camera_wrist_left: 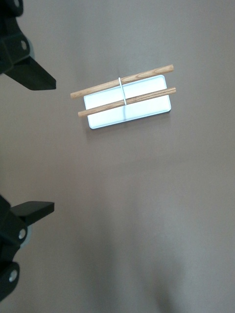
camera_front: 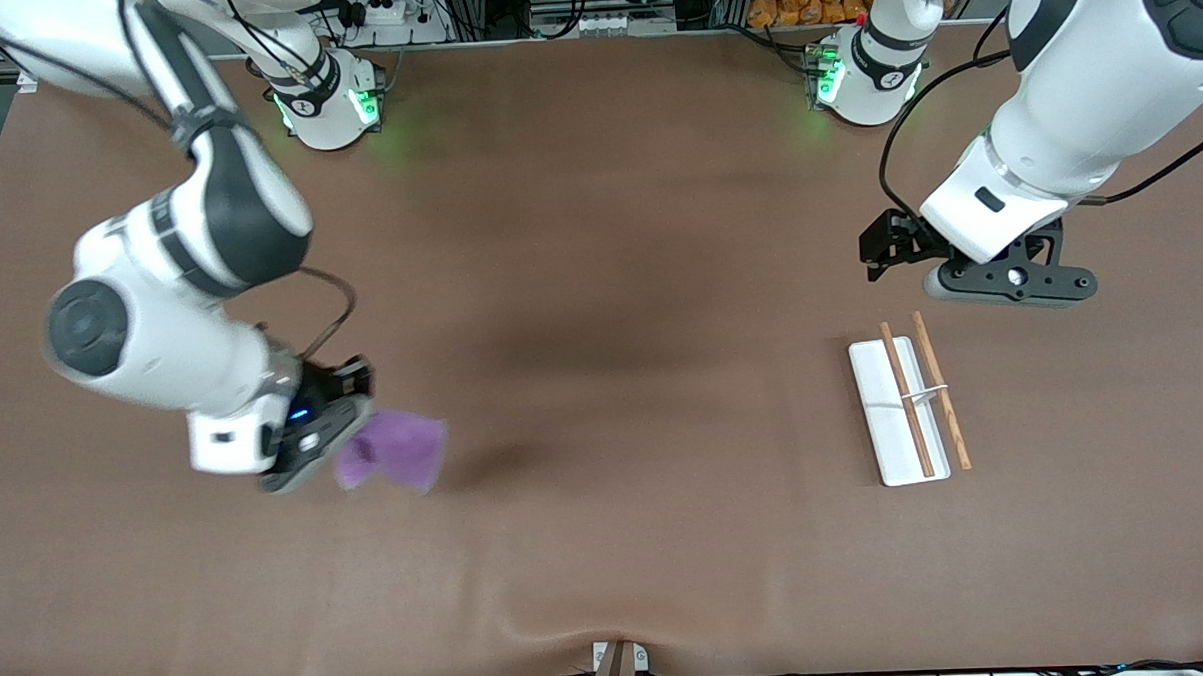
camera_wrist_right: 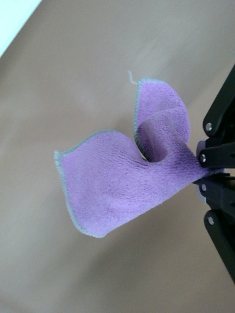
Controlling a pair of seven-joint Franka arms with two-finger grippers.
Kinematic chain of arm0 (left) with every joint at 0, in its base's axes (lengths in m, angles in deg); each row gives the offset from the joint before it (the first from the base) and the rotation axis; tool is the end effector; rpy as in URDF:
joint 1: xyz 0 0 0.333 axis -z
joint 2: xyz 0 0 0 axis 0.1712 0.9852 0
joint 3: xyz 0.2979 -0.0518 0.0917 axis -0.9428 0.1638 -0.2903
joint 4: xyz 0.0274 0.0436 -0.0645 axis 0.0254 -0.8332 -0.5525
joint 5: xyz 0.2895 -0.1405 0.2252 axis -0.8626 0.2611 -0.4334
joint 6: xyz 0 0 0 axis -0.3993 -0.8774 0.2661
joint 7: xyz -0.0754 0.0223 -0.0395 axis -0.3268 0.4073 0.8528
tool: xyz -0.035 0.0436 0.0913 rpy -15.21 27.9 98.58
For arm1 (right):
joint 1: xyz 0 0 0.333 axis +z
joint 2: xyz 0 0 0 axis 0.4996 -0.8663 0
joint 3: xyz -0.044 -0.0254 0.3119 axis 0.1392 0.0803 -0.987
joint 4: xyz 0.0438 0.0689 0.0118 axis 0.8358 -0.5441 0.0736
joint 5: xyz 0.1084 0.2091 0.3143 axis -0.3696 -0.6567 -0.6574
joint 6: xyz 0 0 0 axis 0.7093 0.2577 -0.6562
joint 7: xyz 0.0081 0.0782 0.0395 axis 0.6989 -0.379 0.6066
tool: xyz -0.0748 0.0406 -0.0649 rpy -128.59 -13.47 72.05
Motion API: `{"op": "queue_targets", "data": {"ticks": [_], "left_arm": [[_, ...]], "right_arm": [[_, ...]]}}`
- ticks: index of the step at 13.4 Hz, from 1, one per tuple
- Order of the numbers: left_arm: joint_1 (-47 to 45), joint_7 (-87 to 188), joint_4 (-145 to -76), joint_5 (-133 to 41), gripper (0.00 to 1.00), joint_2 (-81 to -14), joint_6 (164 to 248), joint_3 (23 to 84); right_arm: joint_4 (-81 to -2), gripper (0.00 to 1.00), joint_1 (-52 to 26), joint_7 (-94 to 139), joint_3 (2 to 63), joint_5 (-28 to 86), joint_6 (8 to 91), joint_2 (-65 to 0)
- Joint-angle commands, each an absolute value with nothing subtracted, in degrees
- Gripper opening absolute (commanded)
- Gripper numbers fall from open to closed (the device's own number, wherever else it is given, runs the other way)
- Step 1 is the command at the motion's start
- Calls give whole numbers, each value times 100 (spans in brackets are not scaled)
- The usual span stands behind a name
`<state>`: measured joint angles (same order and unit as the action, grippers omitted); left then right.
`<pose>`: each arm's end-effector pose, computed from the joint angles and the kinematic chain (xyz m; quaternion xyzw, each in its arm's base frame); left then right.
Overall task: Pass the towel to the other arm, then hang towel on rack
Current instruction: 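Lift the towel with the right gripper while the left gripper approaches, then grasp the towel edge with the left gripper beside the right gripper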
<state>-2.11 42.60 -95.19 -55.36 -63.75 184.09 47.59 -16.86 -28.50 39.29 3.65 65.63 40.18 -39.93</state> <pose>0.5779 -0.1994 0.5868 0.9986 -0.0482 0.0104 0.0180 0.6688 0.2423 0.4656 -0.9229 -0.3683 -0.0319 0.1072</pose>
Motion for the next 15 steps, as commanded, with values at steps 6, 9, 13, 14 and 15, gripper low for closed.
{"op": "queue_targets", "data": {"ticks": [6, 9, 13, 14, 15], "left_arm": [[-133, 3168, -9488, -5366, 100, -5872, 19079, 4853], [-159, 3133, -9514, -5357, 100, -5643, 19088, 4862], [-256, 3019, -9479, -4910, 100, -5590, 19088, 4827], [-274, 3019, -9479, -4770, 100, -5555, 19088, 4810], [-309, 2984, -9462, -4507, 100, -5485, 19167, 4809]], "right_arm": [[-1578, 0, -1883, 3932, -235, 5940, 5035, -4133], [-1578, 0, -1574, 3923, -226, 5912, 5212, -4299], [-1578, 0, -1319, 3888, -209, 5921, 5677, -4501], [-1578, 0, -1292, 3853, -209, 5921, 5687, -4510], [-1578, 0, -1292, 3844, -209, 5921, 5678, -4502]]}}
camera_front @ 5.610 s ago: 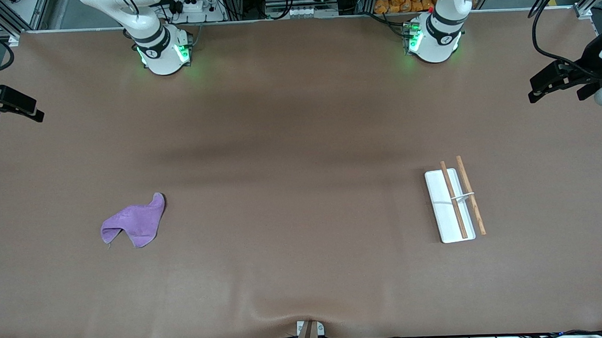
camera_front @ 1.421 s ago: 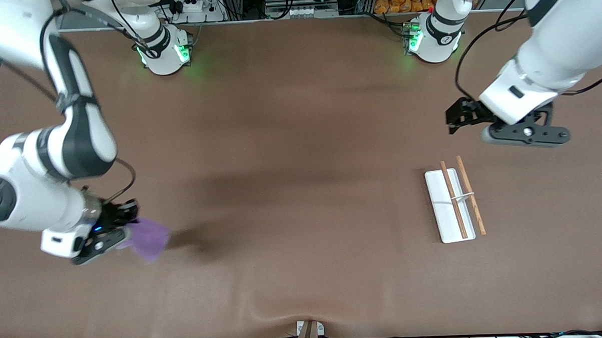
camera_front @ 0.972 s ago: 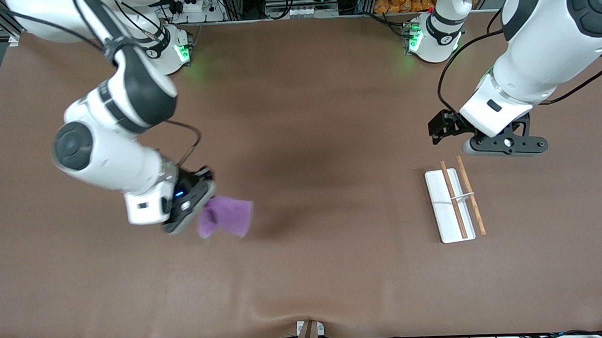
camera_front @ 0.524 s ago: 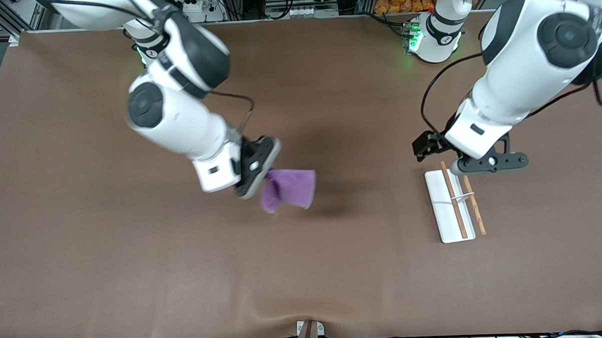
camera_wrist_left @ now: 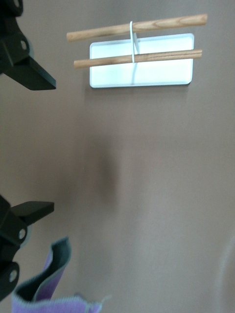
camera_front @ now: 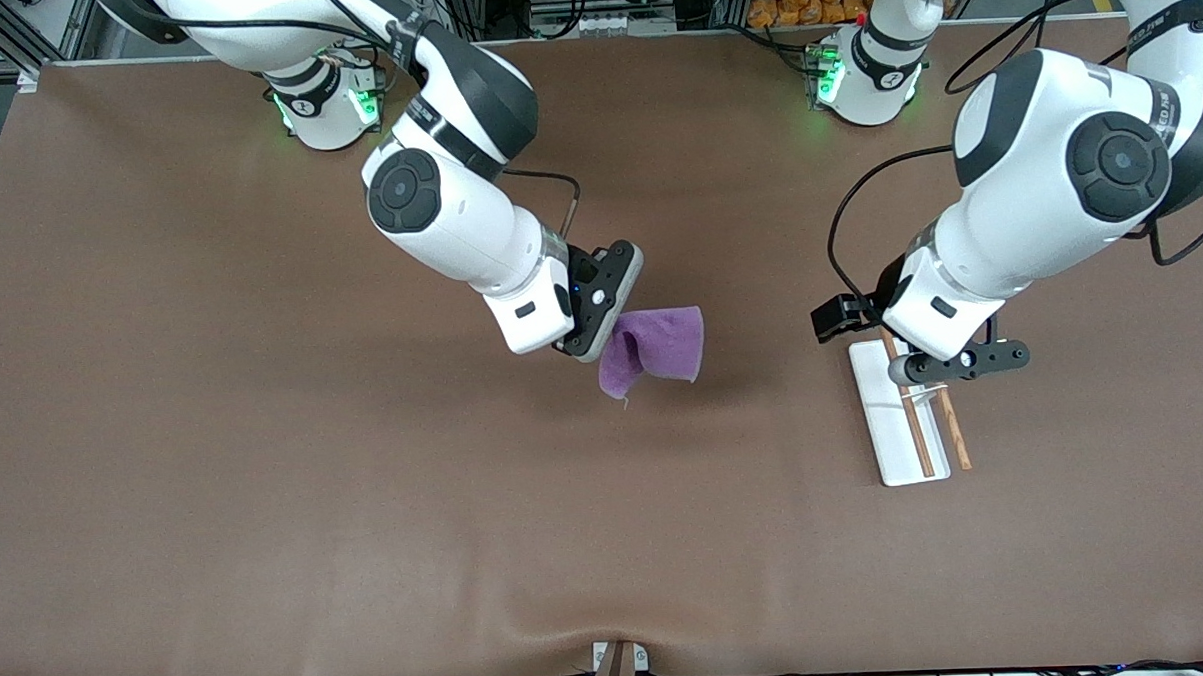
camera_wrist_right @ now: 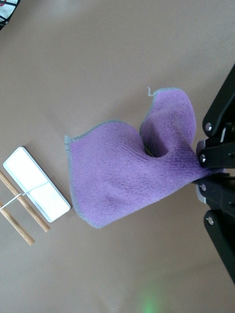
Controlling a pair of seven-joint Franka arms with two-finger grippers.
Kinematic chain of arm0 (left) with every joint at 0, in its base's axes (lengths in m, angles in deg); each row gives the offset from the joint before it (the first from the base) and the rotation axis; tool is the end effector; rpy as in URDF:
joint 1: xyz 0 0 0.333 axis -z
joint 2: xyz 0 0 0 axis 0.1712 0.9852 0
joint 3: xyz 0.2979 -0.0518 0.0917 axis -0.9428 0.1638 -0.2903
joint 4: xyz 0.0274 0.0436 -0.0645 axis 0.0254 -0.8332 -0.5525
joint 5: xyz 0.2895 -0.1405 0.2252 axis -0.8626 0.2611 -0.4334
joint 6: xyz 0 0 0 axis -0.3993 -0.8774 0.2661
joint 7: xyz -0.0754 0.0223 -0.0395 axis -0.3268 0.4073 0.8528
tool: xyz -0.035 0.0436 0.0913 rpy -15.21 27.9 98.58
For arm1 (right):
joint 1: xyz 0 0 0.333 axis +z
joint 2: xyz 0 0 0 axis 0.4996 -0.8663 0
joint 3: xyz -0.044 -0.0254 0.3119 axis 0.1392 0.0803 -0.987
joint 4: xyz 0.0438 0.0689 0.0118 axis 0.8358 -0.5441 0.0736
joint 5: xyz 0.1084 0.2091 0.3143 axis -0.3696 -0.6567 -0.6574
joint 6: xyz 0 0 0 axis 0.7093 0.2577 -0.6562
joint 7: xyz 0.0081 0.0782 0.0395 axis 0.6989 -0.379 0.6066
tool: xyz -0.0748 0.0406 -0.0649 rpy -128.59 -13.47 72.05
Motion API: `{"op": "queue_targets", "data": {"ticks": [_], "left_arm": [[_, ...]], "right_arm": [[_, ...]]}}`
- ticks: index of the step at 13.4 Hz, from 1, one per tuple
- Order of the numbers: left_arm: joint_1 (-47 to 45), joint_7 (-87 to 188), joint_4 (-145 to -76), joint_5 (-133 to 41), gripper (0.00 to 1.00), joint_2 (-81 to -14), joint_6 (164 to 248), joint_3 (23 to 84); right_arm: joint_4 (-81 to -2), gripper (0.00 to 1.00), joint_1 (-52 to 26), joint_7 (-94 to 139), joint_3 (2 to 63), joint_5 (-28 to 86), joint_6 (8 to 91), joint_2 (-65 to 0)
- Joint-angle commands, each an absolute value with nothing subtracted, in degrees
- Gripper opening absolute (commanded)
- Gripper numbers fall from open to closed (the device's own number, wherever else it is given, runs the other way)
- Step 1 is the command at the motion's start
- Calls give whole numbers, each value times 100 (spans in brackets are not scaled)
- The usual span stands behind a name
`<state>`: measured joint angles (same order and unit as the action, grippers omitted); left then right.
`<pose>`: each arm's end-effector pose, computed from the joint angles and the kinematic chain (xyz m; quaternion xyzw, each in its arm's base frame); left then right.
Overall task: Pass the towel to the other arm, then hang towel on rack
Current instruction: 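Grasp the towel edge with the left gripper beside the right gripper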
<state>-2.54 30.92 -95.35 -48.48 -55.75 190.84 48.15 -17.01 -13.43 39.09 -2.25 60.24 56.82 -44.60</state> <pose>0.6157 -0.2176 0.5109 0.9938 0.0675 -0.0305 0.0835 0.5792 0.4677 0.4539 -0.8493 -0.4716 -0.1092 0.2105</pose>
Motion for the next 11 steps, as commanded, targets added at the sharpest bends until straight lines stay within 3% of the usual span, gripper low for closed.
{"op": "queue_targets", "data": {"ticks": [1, 6, 11], "left_arm": [[-309, 2922, -9470, -4235, 100, -5432, 19342, 4809], [-423, 2816, -9462, -2882, 100, -4922, 20098, 4801], [-353, 2773, -9470, -1905, 100, -4737, 20284, 4809]], "right_arm": [[-1578, 0, -1301, 3844, -209, 5921, 5687, -4510], [-1578, 0, -1301, 3853, -209, 5921, 5687, -4510], [-1587, 0, -1301, 3853, -200, 5912, 5687, -4510]]}}
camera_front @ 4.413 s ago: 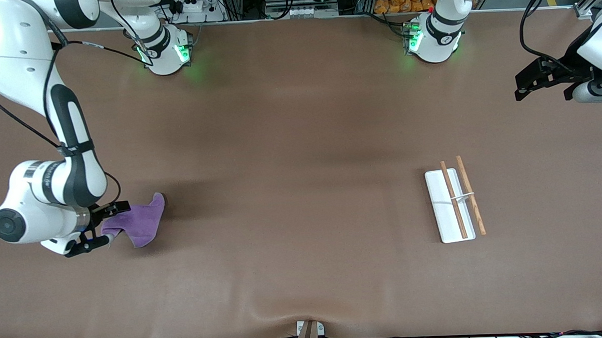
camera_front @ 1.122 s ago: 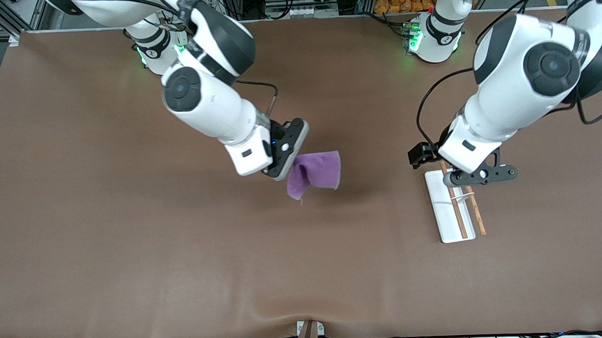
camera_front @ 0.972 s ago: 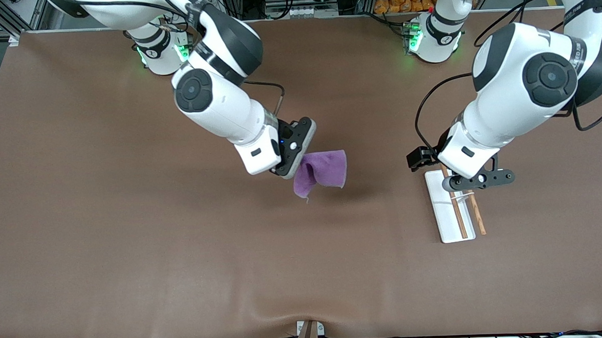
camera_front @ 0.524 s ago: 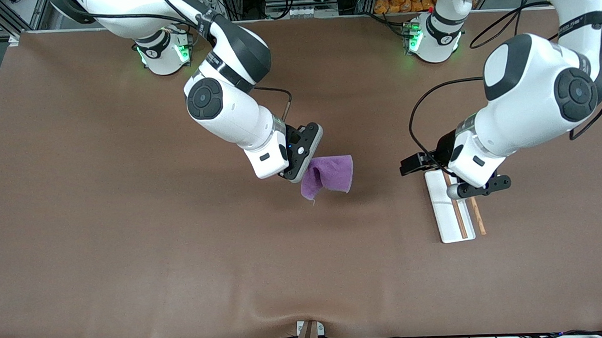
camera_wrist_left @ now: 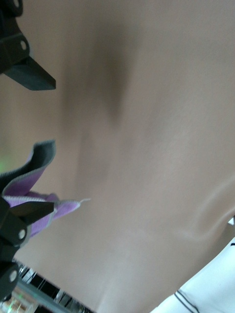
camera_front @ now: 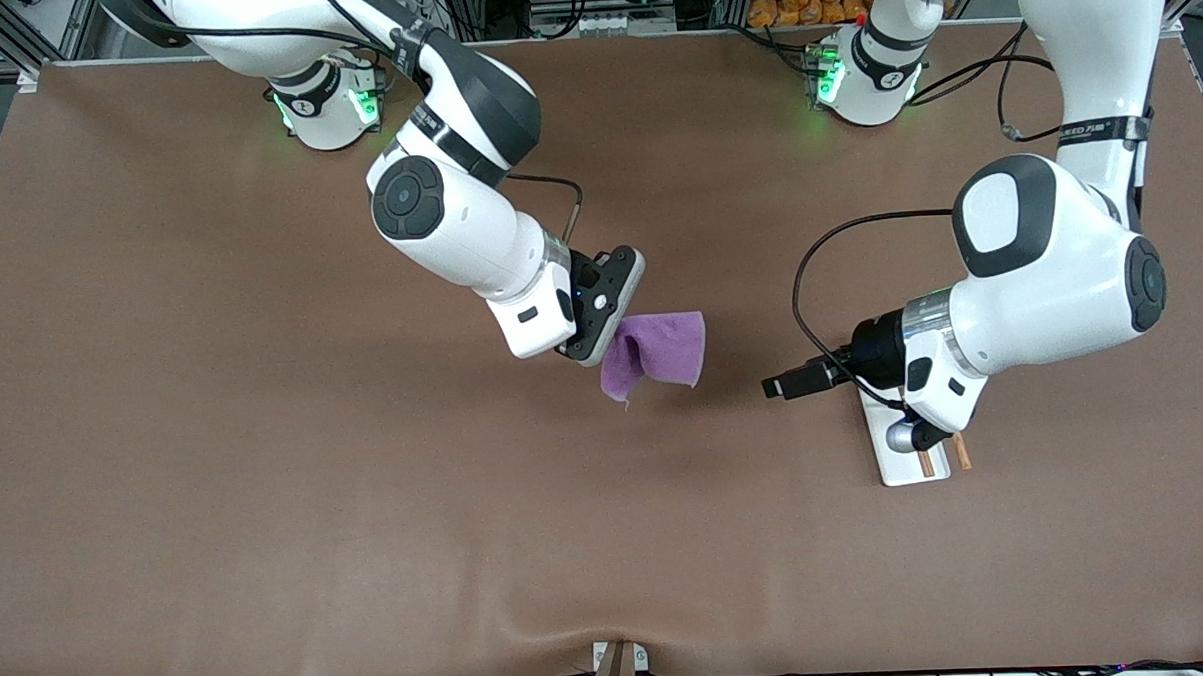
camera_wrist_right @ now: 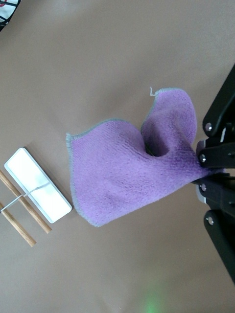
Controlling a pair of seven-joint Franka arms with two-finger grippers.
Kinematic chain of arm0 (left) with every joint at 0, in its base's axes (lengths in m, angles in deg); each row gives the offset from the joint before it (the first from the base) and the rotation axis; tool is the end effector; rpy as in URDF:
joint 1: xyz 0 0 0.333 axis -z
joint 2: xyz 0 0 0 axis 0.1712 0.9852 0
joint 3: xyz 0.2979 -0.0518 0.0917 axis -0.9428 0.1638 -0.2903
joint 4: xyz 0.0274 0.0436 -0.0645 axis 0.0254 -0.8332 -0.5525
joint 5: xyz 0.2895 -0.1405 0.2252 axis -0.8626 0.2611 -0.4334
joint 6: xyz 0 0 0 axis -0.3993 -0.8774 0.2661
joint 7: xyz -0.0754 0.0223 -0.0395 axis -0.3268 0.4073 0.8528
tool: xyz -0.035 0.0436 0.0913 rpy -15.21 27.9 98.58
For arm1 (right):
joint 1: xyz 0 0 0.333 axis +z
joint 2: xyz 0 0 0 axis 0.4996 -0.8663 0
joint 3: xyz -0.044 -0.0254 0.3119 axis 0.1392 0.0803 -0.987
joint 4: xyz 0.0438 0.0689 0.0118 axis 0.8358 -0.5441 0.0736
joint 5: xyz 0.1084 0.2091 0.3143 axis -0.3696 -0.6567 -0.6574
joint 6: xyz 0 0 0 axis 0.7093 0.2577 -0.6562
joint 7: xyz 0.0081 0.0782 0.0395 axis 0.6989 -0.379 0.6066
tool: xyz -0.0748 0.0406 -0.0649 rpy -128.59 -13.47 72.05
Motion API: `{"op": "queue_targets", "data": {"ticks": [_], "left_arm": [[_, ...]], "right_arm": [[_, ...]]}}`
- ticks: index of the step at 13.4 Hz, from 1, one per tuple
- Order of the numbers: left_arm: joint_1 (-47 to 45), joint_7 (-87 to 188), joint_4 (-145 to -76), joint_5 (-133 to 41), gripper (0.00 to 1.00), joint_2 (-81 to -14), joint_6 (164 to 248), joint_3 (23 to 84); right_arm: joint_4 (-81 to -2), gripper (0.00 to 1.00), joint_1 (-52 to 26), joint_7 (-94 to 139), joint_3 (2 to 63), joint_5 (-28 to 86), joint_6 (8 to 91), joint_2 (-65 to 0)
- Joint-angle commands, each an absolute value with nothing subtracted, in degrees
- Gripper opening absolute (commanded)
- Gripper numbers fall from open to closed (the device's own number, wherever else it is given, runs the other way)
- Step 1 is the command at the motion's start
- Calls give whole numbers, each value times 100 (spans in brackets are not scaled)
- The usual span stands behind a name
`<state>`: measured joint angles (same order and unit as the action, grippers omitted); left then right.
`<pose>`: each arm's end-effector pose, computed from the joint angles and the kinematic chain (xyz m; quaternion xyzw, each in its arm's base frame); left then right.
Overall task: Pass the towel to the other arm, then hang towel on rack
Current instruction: 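Grasp the towel edge with the left gripper beside the right gripper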
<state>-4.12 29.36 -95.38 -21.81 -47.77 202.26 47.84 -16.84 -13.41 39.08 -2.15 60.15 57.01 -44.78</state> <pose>0.6581 -0.2282 0.4484 0.9307 0.1911 -0.0912 0.2982 0.5808 0.4672 0.4533 -0.8498 -0.4700 -0.1105 0.2114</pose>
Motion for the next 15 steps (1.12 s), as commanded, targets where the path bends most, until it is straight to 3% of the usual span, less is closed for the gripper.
{"op": "queue_targets", "data": {"ticks": [1, 3, 7, 9, 15], "left_arm": [[-335, 2738, -9470, -1790, 100, -4720, 20284, 4818], [-309, 2711, -9470, -1509, 100, -4693, 20284, 4853], [-37, 2711, -9462, -1411, 88, -4413, 20573, 4853], [68, 2720, -9435, -1402, 74, -4281, 20836, 4862], [244, 2351, -9347, -1341, 72, -4236, 20864, 4862]], "right_arm": [[-1587, 0, -1301, 3853, -200, 5912, 5687, -4510], [-1578, 0, -1284, 3853, -200, 5921, 5696, -4519], [-1578, 0, -1275, 3853, -200, 5921, 5696, -4554], [-1578, 0, -1275, 3853, -200, 5921, 5696, -4554], [-1578, 0, -1275, 3853, -200, 5930, 5696, -4554]]}}
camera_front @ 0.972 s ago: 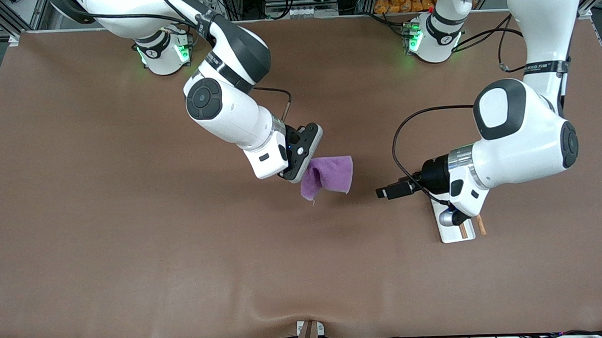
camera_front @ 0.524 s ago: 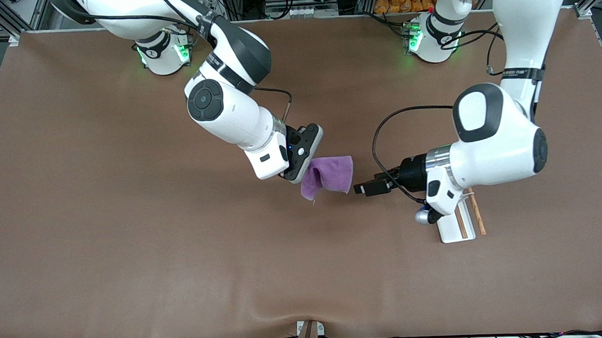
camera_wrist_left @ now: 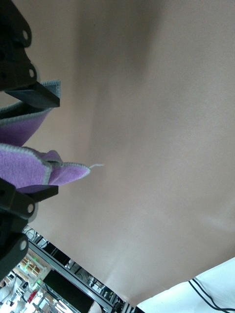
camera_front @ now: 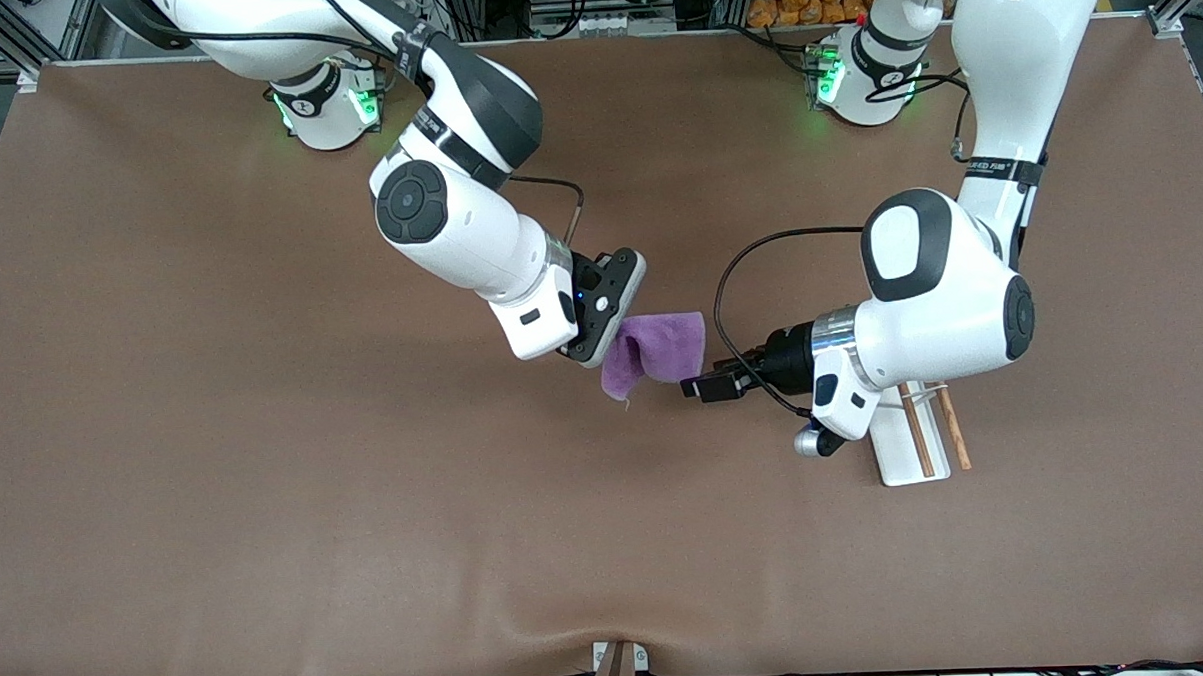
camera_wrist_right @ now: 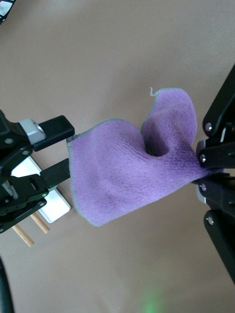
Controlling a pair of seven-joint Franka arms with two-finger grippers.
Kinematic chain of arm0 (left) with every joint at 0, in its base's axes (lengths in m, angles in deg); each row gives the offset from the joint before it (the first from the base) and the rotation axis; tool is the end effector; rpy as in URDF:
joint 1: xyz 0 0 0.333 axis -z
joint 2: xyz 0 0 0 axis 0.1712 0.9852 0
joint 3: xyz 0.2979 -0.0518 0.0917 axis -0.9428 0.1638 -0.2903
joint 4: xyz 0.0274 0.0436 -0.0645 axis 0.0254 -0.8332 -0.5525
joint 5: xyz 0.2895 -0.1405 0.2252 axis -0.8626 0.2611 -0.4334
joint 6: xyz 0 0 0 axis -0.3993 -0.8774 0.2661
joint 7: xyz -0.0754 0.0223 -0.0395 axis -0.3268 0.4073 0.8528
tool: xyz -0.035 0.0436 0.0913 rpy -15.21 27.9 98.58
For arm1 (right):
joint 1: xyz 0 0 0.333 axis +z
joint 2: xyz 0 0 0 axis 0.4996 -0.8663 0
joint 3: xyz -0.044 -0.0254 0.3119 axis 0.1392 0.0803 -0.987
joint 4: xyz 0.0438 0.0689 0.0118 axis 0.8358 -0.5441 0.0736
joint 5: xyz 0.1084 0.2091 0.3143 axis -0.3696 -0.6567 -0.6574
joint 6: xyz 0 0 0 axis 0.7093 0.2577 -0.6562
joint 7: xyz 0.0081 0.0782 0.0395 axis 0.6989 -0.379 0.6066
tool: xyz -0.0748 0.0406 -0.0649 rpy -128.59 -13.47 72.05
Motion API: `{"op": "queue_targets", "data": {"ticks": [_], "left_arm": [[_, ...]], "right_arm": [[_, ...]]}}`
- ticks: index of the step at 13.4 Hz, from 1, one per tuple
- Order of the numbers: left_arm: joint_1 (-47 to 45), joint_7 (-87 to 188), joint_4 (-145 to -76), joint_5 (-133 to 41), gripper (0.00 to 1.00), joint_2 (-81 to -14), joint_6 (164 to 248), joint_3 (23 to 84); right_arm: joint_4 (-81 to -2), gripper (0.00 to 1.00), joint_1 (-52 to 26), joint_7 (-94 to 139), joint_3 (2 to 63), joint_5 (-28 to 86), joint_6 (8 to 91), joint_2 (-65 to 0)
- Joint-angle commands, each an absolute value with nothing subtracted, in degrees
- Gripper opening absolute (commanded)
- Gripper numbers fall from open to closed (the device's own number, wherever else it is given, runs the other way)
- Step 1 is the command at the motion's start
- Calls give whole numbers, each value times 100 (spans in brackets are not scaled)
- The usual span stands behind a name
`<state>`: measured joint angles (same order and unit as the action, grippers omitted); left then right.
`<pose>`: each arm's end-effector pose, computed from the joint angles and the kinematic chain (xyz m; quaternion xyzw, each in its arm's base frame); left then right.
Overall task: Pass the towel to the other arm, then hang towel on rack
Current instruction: 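Grasp the towel edge with the left gripper beside the right gripper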
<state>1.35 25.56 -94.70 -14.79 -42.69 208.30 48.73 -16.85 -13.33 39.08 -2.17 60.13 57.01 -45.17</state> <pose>0.6510 -0.3007 0.4057 0.9039 0.2236 -0.1308 0.3404 0.5807 0.4684 0.4485 -0.8500 -0.4700 -0.1070 0.2124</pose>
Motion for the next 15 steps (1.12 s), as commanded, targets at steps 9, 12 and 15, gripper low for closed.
{"op": "queue_targets", "data": {"ticks": [9, 12, 15], "left_arm": [[271, 2192, -9347, -1244, 25, -4324, 20864, 4897], [262, 2192, -9347, -1253, 2, -4368, 20855, 4897], [245, 2201, -9347, -1270, 0, -4403, 20820, 4897]], "right_arm": [[-1587, 0, -1275, 3844, -200, 5903, 5854, -4546], [-1587, 0, -1266, 3801, -200, 5903, 5854, -4546], [-1587, 0, -1266, 3765, -200, 5903, 5854, -4546]]}}
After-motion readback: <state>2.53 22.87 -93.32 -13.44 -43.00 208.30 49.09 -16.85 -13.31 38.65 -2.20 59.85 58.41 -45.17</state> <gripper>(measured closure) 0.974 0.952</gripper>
